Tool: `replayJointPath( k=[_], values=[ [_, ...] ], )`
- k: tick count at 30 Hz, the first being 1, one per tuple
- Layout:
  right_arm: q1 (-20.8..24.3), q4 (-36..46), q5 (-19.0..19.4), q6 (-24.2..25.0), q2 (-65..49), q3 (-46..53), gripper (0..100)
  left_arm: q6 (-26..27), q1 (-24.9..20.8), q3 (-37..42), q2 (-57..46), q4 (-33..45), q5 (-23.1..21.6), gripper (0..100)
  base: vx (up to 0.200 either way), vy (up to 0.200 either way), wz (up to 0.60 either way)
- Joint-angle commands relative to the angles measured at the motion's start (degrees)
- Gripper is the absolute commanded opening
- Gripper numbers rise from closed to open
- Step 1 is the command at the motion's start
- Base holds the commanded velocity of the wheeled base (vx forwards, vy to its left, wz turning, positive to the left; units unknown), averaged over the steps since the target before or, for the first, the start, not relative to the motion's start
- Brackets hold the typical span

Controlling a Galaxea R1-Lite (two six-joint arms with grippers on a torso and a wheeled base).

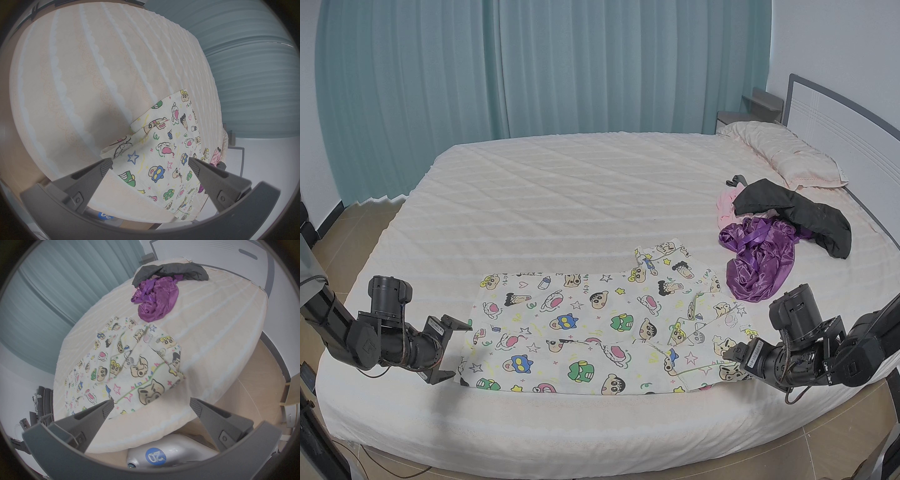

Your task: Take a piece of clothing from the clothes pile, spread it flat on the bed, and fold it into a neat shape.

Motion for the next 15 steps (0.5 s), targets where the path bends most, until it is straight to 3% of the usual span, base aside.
replayJointPath(
  k=[1,9,15],
  values=[
    [-0.01,-0.14,0.45,-0.02,-0.22,-3.39,100,-0.02,0.02,0.07,0.09,-0.04,0.01,100,0.000,0.000,0.00],
    [0.08,-1.11,4.41,0.60,9.36,-8.67,100,-0.02,0.02,0.07,0.09,-0.04,0.01,100,0.000,0.000,0.00],
    [-1.24,-8.14,5.11,0.16,16.57,-8.67,100,0.07,0.02,0.07,0.18,-0.04,-0.08,100,0.000,0.000,0.00]
  ],
)
